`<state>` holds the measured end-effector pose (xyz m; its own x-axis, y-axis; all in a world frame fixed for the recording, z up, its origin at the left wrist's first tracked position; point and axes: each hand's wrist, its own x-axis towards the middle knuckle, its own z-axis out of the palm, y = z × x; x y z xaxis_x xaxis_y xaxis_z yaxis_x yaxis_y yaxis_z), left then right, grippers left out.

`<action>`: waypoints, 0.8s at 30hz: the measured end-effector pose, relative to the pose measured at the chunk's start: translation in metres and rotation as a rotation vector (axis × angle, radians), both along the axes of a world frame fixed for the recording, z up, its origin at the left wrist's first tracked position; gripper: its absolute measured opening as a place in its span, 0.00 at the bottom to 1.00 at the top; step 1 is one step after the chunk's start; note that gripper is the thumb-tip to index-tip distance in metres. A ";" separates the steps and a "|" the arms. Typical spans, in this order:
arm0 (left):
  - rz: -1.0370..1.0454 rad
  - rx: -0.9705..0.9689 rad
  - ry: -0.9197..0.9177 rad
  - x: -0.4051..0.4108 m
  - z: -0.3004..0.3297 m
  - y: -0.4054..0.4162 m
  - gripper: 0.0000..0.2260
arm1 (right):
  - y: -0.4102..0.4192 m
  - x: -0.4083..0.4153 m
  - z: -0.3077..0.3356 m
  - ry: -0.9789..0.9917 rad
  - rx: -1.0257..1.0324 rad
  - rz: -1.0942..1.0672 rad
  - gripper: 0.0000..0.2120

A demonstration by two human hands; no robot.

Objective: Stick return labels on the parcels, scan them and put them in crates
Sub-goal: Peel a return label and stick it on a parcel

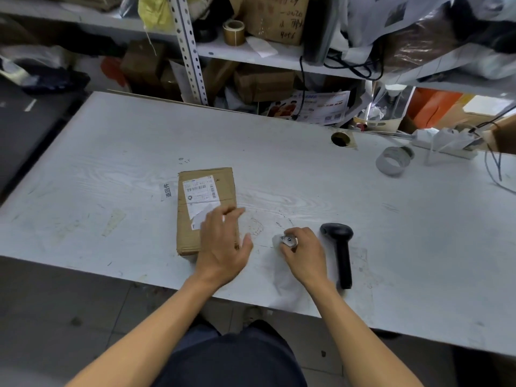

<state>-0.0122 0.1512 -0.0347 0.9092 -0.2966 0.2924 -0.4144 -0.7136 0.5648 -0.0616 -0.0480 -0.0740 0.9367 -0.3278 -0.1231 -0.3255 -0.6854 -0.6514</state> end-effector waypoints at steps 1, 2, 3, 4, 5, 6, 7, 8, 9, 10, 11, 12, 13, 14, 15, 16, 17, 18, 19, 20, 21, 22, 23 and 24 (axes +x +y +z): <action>-0.084 -0.029 0.078 -0.003 0.001 -0.005 0.20 | 0.002 -0.001 0.001 -0.091 0.031 0.027 0.11; -0.133 -0.053 0.177 -0.005 0.003 -0.011 0.19 | 0.005 -0.002 0.001 -0.185 0.059 0.061 0.10; -0.144 -0.073 0.276 -0.007 0.005 -0.017 0.19 | 0.008 -0.004 0.003 -0.270 0.083 0.091 0.10; -0.126 -0.091 0.362 -0.006 0.008 -0.022 0.21 | 0.010 -0.005 0.005 -0.350 0.099 0.111 0.10; -0.096 -0.117 0.437 -0.004 0.012 -0.026 0.24 | 0.012 -0.005 0.007 -0.421 0.110 0.126 0.11; -0.082 -0.147 0.511 -0.001 0.018 -0.028 0.26 | 0.014 -0.005 0.010 -0.478 0.126 0.133 0.12; -0.085 -0.189 0.576 0.002 0.023 -0.029 0.27 | 0.016 -0.004 0.014 -0.519 0.146 0.130 0.13; -0.091 -0.236 0.628 0.005 0.027 -0.030 0.25 | 0.019 -0.003 0.019 -0.543 0.170 0.122 0.14; -0.080 -0.291 0.669 0.008 0.030 -0.029 0.24 | 0.021 -0.002 0.023 -0.555 0.203 0.112 0.15; -0.052 -0.348 0.700 0.010 0.032 -0.028 0.24 | 0.023 -0.002 0.028 -0.554 0.251 0.100 0.17; -0.024 -0.404 0.727 0.012 0.033 -0.027 0.25 | 0.024 -0.001 0.033 -0.537 0.311 0.086 0.19; -0.006 -0.449 0.751 0.015 0.034 -0.026 0.26 | 0.024 -0.001 0.039 -0.505 0.384 0.060 0.20; 0.001 -0.491 0.774 0.017 0.035 -0.026 0.25 | 0.024 0.000 0.046 -0.461 0.468 0.020 0.21; 0.003 -0.531 0.794 0.019 0.039 -0.025 0.25 | 0.024 0.003 0.055 -0.417 0.566 -0.028 0.21; 0.003 -0.576 0.813 0.022 0.044 -0.025 0.25 | 0.025 0.006 0.063 -0.388 0.681 -0.078 0.20; -0.005 -0.626 0.820 0.025 0.049 -0.025 0.25 | 0.025 0.009 0.073 -0.374 0.791 -0.127 0.19; -0.016 -0.671 0.820 0.029 0.055 -0.026 0.25 | 0.024 0.014 0.081 -0.362 0.882 -0.174 0.18; -0.035 -0.707 0.810 0.033 0.061 -0.028 0.25 | 0.023 0.019 0.090 -0.340 0.967 -0.219 0.17; -0.056 -0.737 0.794 0.037 0.069 -0.030 0.25 | 0.020 0.025 0.097 -0.304 1.071 -0.250 0.19; -0.081 -0.760 0.774 0.041 0.077 -0.032 0.25 | 0.015 0.032 0.104 -0.255 1.206 -0.261 0.20; -0.106 -0.778 0.757 0.047 0.086 -0.033 0.24 | 0.010 0.039 0.113 -0.197 1.348 -0.238 0.22; -0.137 -0.787 0.734 0.053 0.096 -0.035 0.24 | 0.003 0.045 0.122 -0.141 1.455 -0.172 0.23; -0.170 -0.796 0.708 0.059 0.106 -0.037 0.23 | -0.003 0.052 0.132 -0.100 1.507 -0.080 0.23; -0.201 -0.796 0.674 0.066 0.116 -0.040 0.23 | -0.008 0.060 0.142 -0.083 1.519 -0.008 0.22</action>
<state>0.0539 0.1117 0.0808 0.9115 -0.4039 -0.0774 0.0890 0.0098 0.9960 -0.0013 -0.0558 0.0684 0.9566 0.0521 -0.2866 -0.2538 0.6320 -0.7323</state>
